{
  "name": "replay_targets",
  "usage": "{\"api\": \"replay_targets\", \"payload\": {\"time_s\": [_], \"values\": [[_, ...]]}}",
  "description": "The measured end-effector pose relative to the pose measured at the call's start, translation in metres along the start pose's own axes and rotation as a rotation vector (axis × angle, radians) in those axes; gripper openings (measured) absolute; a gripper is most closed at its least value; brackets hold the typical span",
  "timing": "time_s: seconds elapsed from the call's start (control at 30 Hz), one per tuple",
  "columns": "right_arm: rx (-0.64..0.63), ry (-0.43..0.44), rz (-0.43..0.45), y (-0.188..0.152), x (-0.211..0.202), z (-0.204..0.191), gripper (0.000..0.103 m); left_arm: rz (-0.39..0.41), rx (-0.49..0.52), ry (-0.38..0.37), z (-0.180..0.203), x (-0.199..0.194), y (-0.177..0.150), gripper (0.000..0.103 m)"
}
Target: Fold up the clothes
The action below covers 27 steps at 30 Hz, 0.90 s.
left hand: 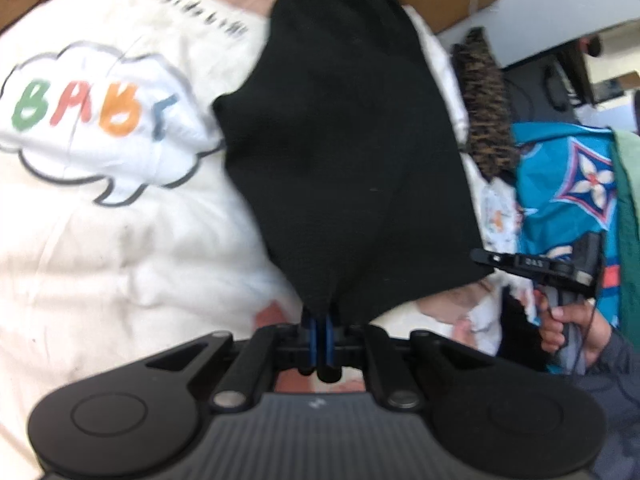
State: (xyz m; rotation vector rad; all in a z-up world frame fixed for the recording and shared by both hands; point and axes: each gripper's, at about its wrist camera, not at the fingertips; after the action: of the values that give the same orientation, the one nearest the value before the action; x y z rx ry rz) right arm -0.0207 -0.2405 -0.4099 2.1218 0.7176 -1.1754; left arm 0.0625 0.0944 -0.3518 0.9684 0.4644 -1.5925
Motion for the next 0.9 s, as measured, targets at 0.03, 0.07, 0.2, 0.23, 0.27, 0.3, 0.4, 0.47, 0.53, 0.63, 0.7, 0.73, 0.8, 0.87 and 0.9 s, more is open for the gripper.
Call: {"api": "replay_targets", "payload": {"time_s": [0.03,0.07,0.2,0.23,0.27,0.3,0.4,0.47,0.53,0.63,0.7,0.73,0.8,0.87,0.9], "values": [[-0.002,0.01,-0.004,0.0,-0.004,-0.002,0.005,0.011,0.004,-0.01,0.004,-0.006,0.0,0.004],[-0.004,0.02,-0.008,0.0,-0.009,-0.004,0.005,0.021,0.008,-0.019,0.007,-0.012,-0.001,0.004],[-0.013,0.06,-0.024,-0.001,-0.026,-0.013,0.005,0.058,0.009,-0.036,0.013,-0.036,-0.001,0.004],[-0.015,0.07,-0.028,-0.002,-0.03,-0.015,0.005,0.063,0.01,-0.035,0.013,-0.041,-0.002,0.004],[-0.018,0.08,-0.032,-0.002,-0.034,-0.017,0.005,0.066,0.01,-0.033,0.012,-0.046,-0.002,0.004],[-0.019,0.086,-0.037,-0.003,-0.037,-0.018,0.005,0.07,0.01,-0.032,0.012,-0.052,-0.003,0.004],[-0.023,0.096,-0.053,-0.009,-0.043,-0.021,0.005,0.078,0.008,-0.027,0.008,-0.067,-0.007,0.004],[-0.026,0.103,-0.064,-0.013,-0.047,-0.022,0.005,0.082,0.004,-0.021,0.004,-0.075,-0.01,0.004],[-0.029,0.11,-0.075,-0.017,-0.051,-0.024,0.005,0.075,-0.006,-0.015,-0.001,-0.073,-0.015,0.004],[-0.014,0.109,-0.093,-0.026,-0.045,-0.021,0.005,0.051,-0.022,0.002,-0.013,-0.064,-0.021,0.004],[0.015,0.108,-0.102,-0.033,-0.033,-0.015,0.005,0.04,-0.034,0.022,-0.023,-0.052,-0.025,0.004],[0.024,0.11,-0.103,-0.036,-0.027,-0.012,0.005,0.035,-0.058,0.026,-0.03,-0.046,-0.027,0.004],[0.029,0.121,-0.103,-0.041,-0.018,-0.007,0.005,0.022,-0.087,0.038,-0.04,-0.036,-0.033,0.004],[0.045,0.134,-0.106,-0.045,-0.009,0.001,0.005,0.007,-0.109,0.048,-0.049,-0.027,-0.037,0.004],[0.053,0.141,-0.107,-0.047,-0.004,0.005,0.005,0.002,-0.122,0.049,-0.053,-0.023,-0.039,0.004]]}}
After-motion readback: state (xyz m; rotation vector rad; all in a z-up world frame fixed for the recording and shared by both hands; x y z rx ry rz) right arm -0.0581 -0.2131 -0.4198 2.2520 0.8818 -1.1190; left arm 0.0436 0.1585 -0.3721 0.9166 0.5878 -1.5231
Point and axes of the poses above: each gripper's, at about its wrist camera, not at the fingertips, and x roughly the way its jaws point, z to its right, y to its top, and after that the axes turned 3 degrees about x, right-handed
